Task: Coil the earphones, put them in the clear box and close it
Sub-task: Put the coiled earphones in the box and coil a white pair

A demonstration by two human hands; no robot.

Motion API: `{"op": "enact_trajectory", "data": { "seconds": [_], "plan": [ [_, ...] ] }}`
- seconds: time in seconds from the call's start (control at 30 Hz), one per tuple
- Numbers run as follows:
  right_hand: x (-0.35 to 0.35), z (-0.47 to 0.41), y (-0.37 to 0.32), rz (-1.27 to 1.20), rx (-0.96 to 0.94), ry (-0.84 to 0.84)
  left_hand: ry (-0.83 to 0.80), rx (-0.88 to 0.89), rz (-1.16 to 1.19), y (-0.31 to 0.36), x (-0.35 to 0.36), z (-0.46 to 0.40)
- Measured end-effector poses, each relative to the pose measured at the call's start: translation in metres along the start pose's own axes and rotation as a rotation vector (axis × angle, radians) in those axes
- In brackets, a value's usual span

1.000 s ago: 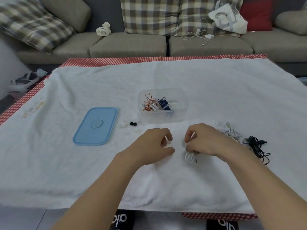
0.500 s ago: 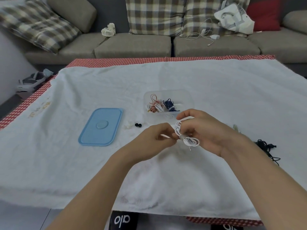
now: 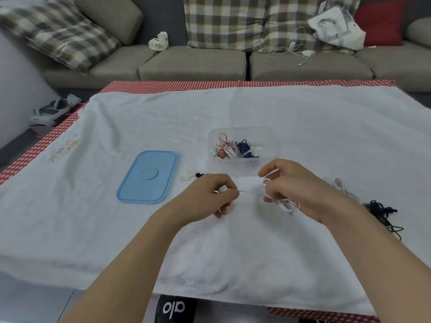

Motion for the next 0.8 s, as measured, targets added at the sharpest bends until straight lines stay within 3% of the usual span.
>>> {"op": "enact_trajectory", "data": {
  "seconds": [0.13, 0.27, 0.43, 0.67, 0.8],
  "plan": [
    [0.014, -0.003, 0.014, 0.289, 0.019, -0.101, 0.024, -0.021, -0.065, -0.007, -0.002, 0.000],
    [0.033, -0.007, 0.004, 0.538, -0.198, -0.075, 0.051, -0.006, -0.110, -0.010, -0.003, -0.001],
    [0.056, -0.012, 0.006, 0.420, -0.281, -0.142, 0.110, -0.013, -0.129, -0.014, -0.009, -0.001],
    [0.059, -0.023, 0.009, 0.250, -0.240, -0.078, 0.099, -0.080, -0.082, -0.020, -0.020, 0.002],
    [0.057, -0.028, 0.012, 0.188, -0.196, -0.045, 0.327, -0.173, -0.204, -0.041, -0.054, 0.005]
  ]
}}
Point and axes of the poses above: each hand's wrist, its own z-axis away from the middle knuckle, its own x-axis out of the palm, y = z × x, the point moved 6 cm from there along -z, towards the middle knuckle, and after that the axes turned 9 degrees about -z, right-handed, at the moved point
